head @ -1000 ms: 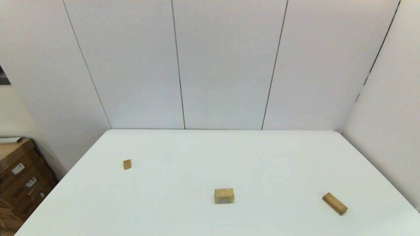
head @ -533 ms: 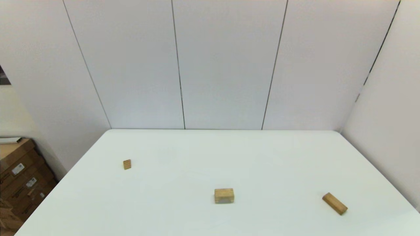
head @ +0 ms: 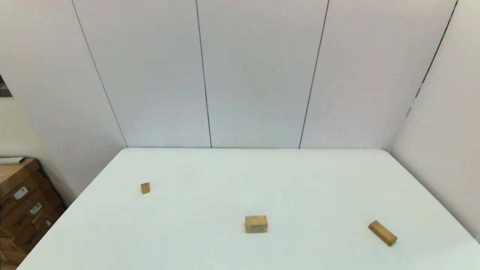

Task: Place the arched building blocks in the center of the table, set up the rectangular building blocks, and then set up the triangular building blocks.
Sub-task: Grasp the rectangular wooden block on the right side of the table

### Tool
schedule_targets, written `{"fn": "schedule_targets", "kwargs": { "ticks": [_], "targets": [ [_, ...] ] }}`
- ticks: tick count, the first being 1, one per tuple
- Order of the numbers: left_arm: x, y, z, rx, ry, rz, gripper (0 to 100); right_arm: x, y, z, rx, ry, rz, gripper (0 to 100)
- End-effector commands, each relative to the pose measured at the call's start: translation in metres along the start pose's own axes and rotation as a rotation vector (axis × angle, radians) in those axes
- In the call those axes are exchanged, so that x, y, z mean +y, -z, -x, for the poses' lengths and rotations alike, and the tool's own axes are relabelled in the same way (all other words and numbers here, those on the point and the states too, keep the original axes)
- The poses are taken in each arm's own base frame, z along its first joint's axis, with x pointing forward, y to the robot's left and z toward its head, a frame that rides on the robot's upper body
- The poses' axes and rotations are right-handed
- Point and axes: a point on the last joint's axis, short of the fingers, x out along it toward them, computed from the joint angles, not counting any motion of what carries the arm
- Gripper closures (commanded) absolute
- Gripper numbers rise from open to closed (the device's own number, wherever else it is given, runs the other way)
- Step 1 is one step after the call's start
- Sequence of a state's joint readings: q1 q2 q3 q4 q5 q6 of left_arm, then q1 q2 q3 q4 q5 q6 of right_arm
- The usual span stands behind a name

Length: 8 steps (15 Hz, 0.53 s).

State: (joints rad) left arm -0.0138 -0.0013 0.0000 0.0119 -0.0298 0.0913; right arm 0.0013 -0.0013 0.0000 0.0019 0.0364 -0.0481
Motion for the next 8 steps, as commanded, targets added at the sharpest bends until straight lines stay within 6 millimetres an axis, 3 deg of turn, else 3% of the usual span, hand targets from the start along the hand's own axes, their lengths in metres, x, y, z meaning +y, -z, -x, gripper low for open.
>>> {"fn": "schedule_targets", "kwargs": {
  "ticks": [1, 2, 4, 5, 8],
  "targets": [
    [0.0, 0.0, 0.0, 0.002, 0.001, -0.001, 0, 0.0, 0.0, -0.001, 0.009, -0.001, 0.001, 0],
    [0.0, 0.0, 0.0, 0.002, -0.001, -0.001, 0, 0.0, -0.004, -0.004, 0.041, -0.001, 0.0, 0],
    [0.0, 0.0, 0.0, 0.002, 0.001, -0.001, 0, -0.003, -0.037, -0.018, 0.132, -0.008, -0.006, 0],
    [0.0, 0.0, 0.0, 0.002, -0.001, -0.001, 0, -0.005, -0.066, -0.036, 0.191, -0.008, -0.01, 0],
    [0.0, 0.0, 0.0, 0.002, -0.001, -0.001, 0, -0.008, -0.112, -0.092, 0.319, -0.021, -0.006, 0]
  ]
}}
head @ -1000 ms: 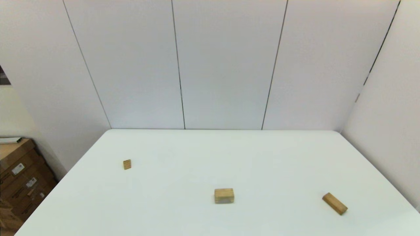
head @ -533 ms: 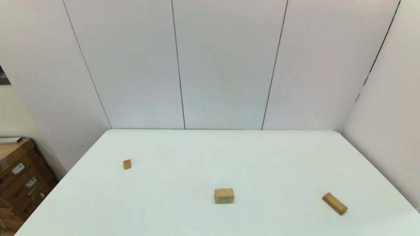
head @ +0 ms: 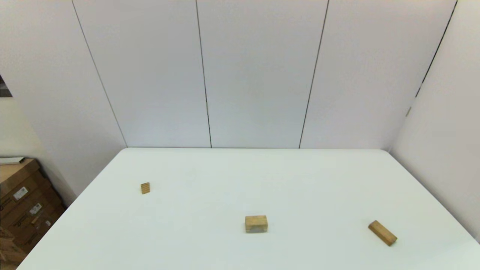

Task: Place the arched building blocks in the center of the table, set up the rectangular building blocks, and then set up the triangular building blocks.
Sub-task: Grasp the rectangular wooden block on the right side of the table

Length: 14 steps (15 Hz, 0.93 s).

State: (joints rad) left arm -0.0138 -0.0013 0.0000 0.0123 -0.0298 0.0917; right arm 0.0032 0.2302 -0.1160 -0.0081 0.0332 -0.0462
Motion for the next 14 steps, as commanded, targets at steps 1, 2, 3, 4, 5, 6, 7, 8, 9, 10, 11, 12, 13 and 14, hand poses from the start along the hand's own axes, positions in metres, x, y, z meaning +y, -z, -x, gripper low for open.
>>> {"fn": "schedule_targets", "kwargs": {
  "ticks": [1, 2, 3, 4, 5, 6, 7, 8, 9, 10, 11, 12, 13, 14],
  "targets": [
    [0.0, 0.0, 0.0, 0.001, -0.001, 0.0, 0, -0.007, -0.092, -0.088, 0.257, -0.021, 0.003, 0],
    [0.0, 0.0, 0.0, 0.001, 0.001, 0.0, 0, -0.007, -0.099, -0.109, 0.31, -0.026, 0.012, 0],
    [0.0, 0.0, 0.0, 0.001, 0.001, 0.0, 0, -0.009, -0.106, -0.138, 0.373, -0.025, 0.012, 0],
    [0.0, 0.0, 0.0, 0.001, -0.001, 0.0, 0, -0.011, -0.108, -0.162, 0.419, -0.026, 0.012, 0],
    [0.0, 0.0, 0.0, 0.001, -0.001, 0.0, 0, -0.011, -0.108, -0.183, 0.458, -0.035, 0.013, 0],
    [0.0, 0.0, 0.0, 0.001, 0.001, 0.0, 0, -0.011, -0.104, -0.197, 0.507, -0.043, 0.024, 0],
    [0.0, 0.0, 0.0, 0.001, 0.001, 0.0, 0, -0.012, -0.097, -0.208, 0.594, -0.054, 0.055, 0],
    [0.0, 0.0, 0.0, 0.001, -0.001, 0.0, 0, -0.014, -0.09, -0.217, 0.695, -0.069, 0.101, 0],
    [0.0, 0.0, 0.0, 0.001, 0.001, 0.0, 0, -0.018, -0.083, -0.223, 0.798, -0.091, 0.148, 0],
    [0.0, 0.0, 0.0, 0.001, -0.001, 0.0, 0, -0.021, -0.073, -0.231, 0.896, -0.135, 0.191, 0],
    [0.0, 0.0, 0.0, 0.001, 0.001, 0.0, 0, -0.021, -0.064, -0.24, 0.957, -0.162, 0.211, 0],
    [0.0, 0.0, 0.0, 0.001, 0.001, 0.0, 0, -0.021, -0.055, -0.247, 0.994, -0.178, 0.22, 0],
    [0.0, 0.0, 0.0, 0.001, 0.001, 0.0, 0, -0.022, -0.042, -0.258, 1.05, -0.204, 0.239, 0],
    [0.0, 0.0, 0.0, 0.001, -0.001, 0.0, 0, -0.023, -0.033, -0.266, 1.086, -0.234, 0.275, 0]
  ]
}}
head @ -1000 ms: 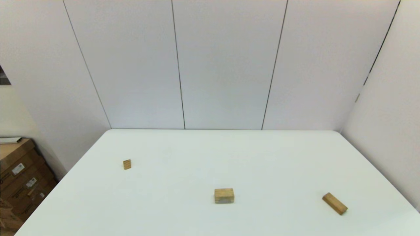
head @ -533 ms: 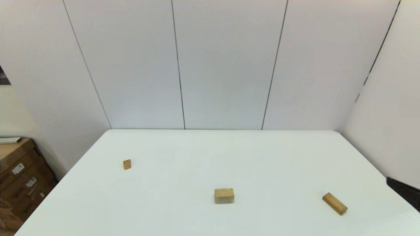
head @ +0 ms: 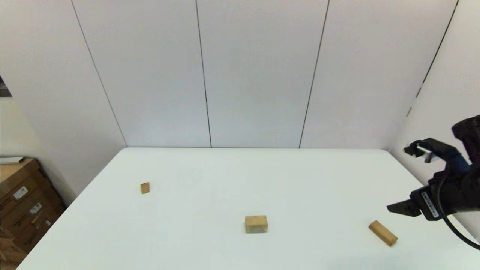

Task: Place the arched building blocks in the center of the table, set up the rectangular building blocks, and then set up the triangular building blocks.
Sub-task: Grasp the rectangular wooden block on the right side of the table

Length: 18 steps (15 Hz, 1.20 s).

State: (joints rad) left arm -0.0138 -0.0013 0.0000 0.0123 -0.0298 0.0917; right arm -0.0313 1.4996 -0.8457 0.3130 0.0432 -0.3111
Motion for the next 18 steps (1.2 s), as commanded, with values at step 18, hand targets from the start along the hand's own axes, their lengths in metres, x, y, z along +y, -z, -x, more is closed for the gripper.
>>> {"fn": "schedule_targets", "kwargs": {
  "ticks": [18],
  "targets": [
    [0.0, 0.0, 0.0, 0.001, 0.001, 0.0, 0, -0.033, 0.002, -0.161, 0.45, -0.179, 0.159, 0]
  ]
}}
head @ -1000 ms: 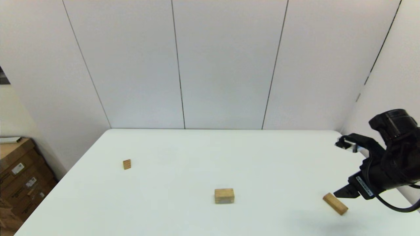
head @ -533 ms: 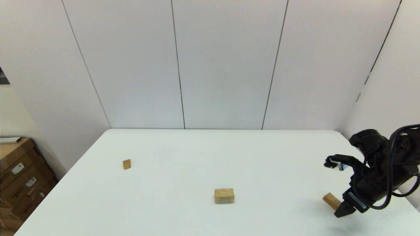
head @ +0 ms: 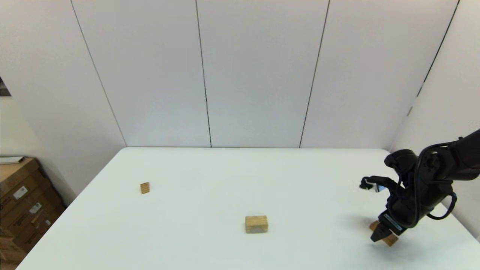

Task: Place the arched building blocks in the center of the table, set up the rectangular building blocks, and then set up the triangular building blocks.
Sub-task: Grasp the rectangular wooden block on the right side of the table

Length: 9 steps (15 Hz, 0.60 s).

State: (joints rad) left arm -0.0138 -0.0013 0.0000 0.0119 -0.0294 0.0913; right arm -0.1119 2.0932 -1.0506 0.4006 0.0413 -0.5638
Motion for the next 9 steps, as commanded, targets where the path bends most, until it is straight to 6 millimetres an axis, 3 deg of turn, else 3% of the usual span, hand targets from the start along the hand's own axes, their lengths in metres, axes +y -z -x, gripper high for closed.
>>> {"fn": "schedule_targets", "kwargs": {
  "ticks": [1, 9],
  "targets": [
    [0.0, 0.0, -0.0001, 0.002, 0.001, -0.001, 0, -0.0025, -0.0051, -0.0085, 0.01, -0.005, 0.011, 0],
    [0.0, 0.0, -0.0001, 0.002, 0.0, -0.001, 0, -0.0026, -0.0054, -0.0153, 0.029, -0.01, 0.015, 0]
  ]
}}
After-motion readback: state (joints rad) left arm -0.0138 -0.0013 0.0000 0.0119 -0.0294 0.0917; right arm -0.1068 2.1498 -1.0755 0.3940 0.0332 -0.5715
